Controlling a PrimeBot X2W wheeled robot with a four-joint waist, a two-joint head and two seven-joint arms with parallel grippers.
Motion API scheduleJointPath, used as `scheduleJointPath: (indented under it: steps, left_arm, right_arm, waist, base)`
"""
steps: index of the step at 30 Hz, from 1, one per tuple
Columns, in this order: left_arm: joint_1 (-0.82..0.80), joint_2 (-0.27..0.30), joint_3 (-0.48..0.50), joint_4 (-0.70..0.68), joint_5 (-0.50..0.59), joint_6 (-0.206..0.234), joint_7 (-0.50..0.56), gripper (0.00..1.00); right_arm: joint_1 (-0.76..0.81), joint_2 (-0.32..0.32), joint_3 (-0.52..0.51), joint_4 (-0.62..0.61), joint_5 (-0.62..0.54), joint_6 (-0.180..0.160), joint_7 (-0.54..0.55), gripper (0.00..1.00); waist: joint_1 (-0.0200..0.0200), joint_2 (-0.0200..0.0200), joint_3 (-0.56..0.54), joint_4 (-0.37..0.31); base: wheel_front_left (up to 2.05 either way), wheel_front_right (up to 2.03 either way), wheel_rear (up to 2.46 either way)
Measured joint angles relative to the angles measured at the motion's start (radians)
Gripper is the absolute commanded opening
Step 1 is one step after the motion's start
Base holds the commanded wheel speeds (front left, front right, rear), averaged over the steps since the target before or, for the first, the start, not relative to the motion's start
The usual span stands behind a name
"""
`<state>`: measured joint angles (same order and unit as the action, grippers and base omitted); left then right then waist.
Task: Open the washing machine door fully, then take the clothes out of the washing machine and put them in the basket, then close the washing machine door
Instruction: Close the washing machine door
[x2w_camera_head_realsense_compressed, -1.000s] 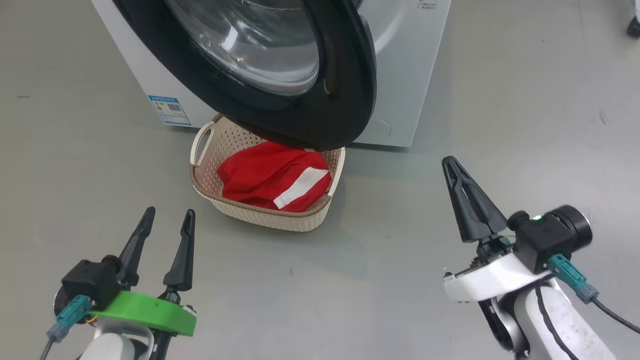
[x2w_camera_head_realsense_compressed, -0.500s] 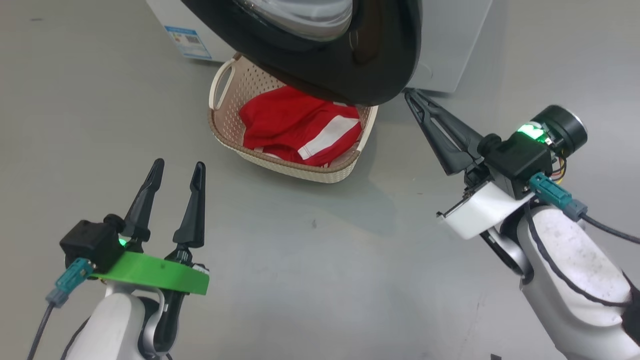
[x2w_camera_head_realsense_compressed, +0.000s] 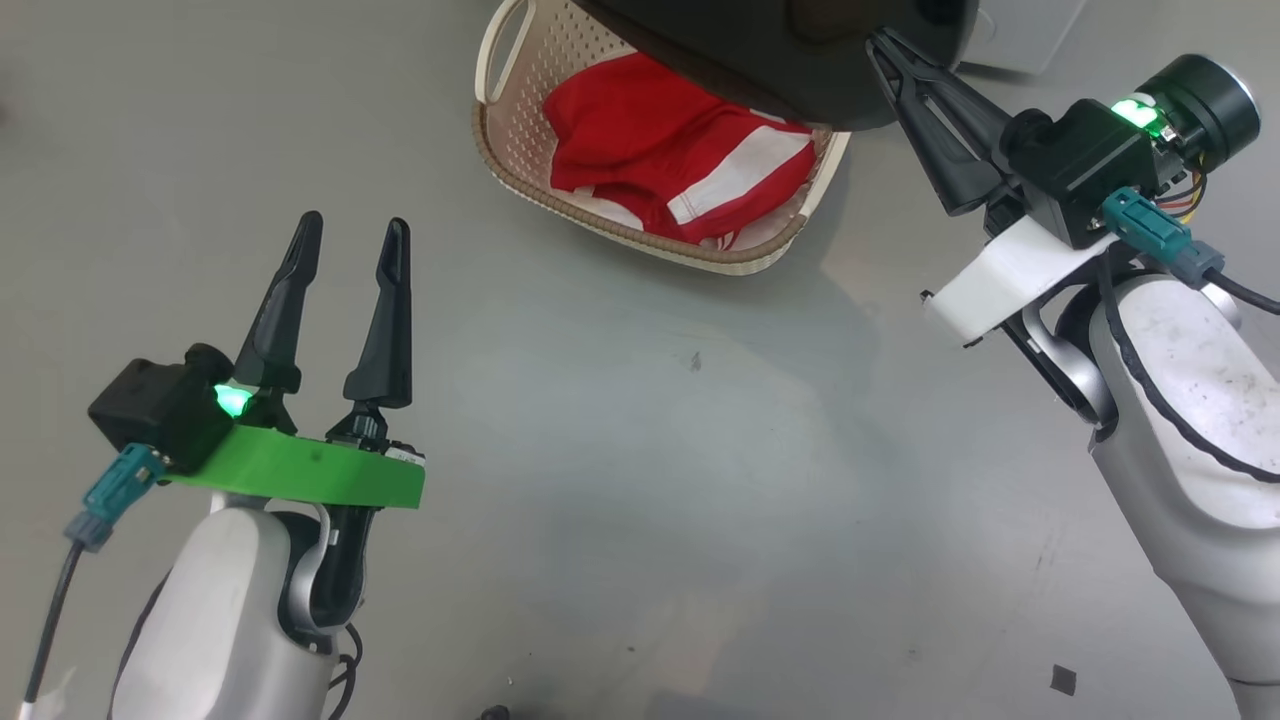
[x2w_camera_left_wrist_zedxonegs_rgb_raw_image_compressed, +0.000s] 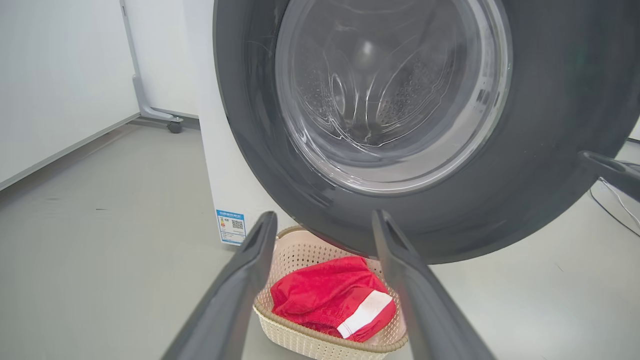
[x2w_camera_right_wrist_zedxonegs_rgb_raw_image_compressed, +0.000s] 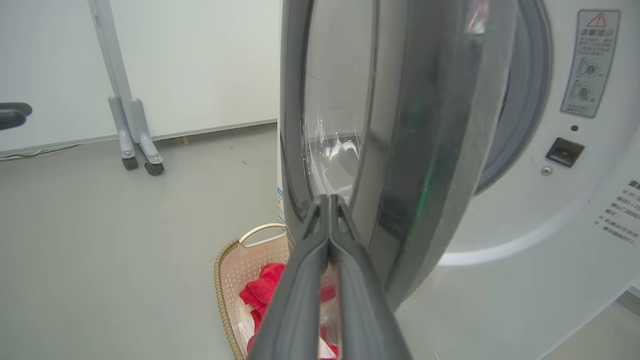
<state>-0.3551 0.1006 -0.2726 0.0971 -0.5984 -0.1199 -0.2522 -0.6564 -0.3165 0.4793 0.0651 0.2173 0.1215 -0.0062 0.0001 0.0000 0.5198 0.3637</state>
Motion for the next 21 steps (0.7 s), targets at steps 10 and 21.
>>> scheduleJointPath:
  steps: [10,21]
  left_arm:
    - [-0.012,-0.010,0.013,0.015,0.000,-0.001,0.000,1.00]
    - [-0.052,-0.033,0.006,0.014,-0.004,-0.002,0.000,1.00]
  right_arm:
    - [-0.091,-0.009,0.001,0.066,0.007,0.001,0.000,0.00]
    - [-0.250,-0.066,-0.037,0.109,0.017,0.001,0.020,0.00]
  waist:
    - [0.0000,0.0000,0.063,0.040]
    - [0.0000,0.0000,0.139,0.067]
  base:
    - [0.00,0.00,0.00]
    - [0.00,0.00,0.00]
